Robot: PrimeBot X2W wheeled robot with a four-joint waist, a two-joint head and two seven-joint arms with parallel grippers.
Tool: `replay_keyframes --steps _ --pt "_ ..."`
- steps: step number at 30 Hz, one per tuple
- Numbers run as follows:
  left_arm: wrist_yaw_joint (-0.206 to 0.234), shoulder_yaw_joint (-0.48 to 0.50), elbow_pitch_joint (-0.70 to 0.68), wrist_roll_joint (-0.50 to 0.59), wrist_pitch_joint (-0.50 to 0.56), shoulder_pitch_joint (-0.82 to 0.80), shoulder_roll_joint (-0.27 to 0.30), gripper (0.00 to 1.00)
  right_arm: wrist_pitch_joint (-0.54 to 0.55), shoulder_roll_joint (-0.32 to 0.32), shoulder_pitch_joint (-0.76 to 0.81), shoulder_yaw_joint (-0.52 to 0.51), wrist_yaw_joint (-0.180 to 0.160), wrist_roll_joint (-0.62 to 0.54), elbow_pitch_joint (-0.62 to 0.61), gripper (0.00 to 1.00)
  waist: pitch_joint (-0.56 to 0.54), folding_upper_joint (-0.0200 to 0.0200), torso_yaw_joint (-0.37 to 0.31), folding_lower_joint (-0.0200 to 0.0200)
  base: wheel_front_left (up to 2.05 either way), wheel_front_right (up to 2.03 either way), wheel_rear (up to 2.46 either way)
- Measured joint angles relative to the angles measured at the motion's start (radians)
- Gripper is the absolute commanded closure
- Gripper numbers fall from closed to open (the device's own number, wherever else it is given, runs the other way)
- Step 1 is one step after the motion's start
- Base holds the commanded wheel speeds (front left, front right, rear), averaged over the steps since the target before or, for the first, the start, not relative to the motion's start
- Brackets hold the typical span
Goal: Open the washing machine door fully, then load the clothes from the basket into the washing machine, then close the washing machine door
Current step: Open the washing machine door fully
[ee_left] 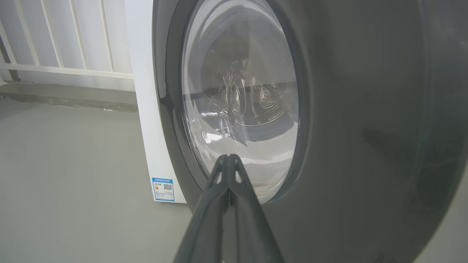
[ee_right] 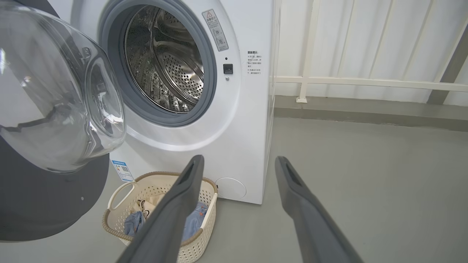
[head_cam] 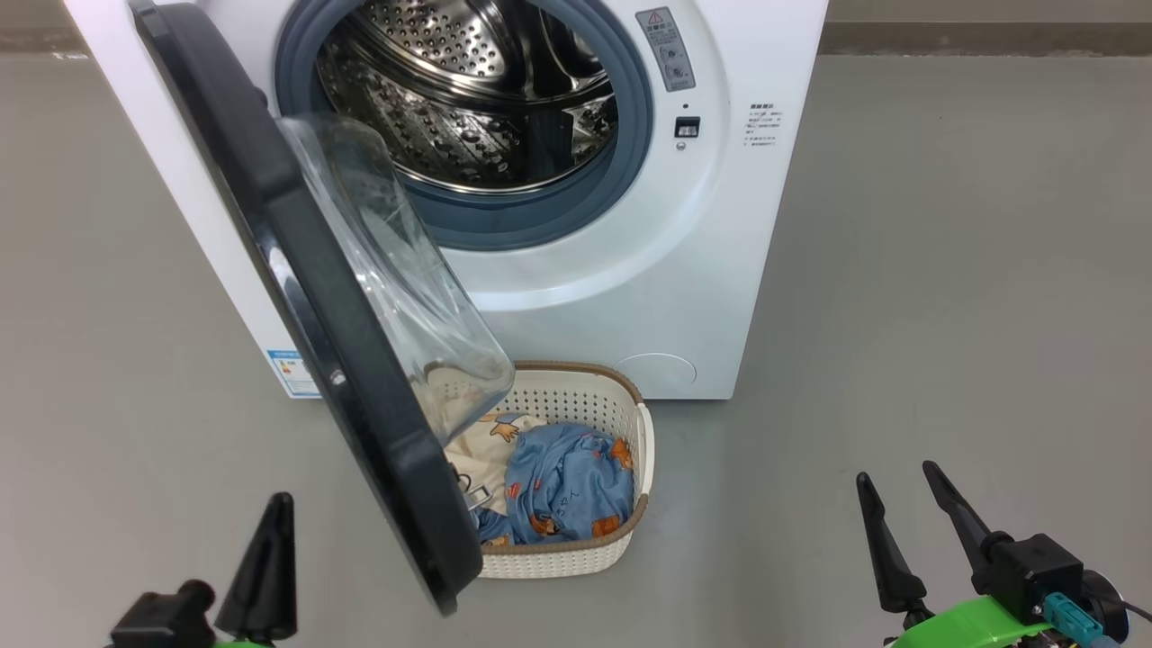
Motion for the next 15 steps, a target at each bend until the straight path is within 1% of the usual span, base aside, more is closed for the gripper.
replay_keyframes --steps 4,6,9,12,15 --pt "0.0 0.04 -0.033 -0.009 0.0 0.0 -0.001 1.0 0.0 0.0 0.0 -0.003 0.0 0.0 0.003 0.0 0.002 0.0 0.0 -0.0001 0.0 0.0 0.0" --pt "0.0 0.099 -0.137 -0.006 0.0 -0.006 -0.002 1.0 0.0 0.001 0.0 -0.006 0.0 0.0 0.003 0.0 0.003 0.0 -0.001 0.0 0.0 0.0 0.0" --pt "0.002 0.133 -0.272 0.013 0.0 -0.035 -0.002 1.0 0.0 0.001 0.0 -0.008 0.0 0.0 0.003 0.0 0.002 0.0 0.0 0.0 0.0 0.0 0.0" --pt "0.001 0.116 -0.401 0.041 -0.001 -0.082 -0.003 1.0 0.0 0.002 0.0 -0.012 0.0 -0.002 0.003 0.0 0.0 0.0 0.001 0.0 0.0 0.0 0.0" --pt "0.001 0.06 -0.498 0.057 -0.001 -0.121 -0.003 1.0 0.0 0.002 0.0 -0.013 0.0 -0.009 0.005 0.0 -0.002 0.0 0.001 -0.0001 0.0 0.0 0.0"
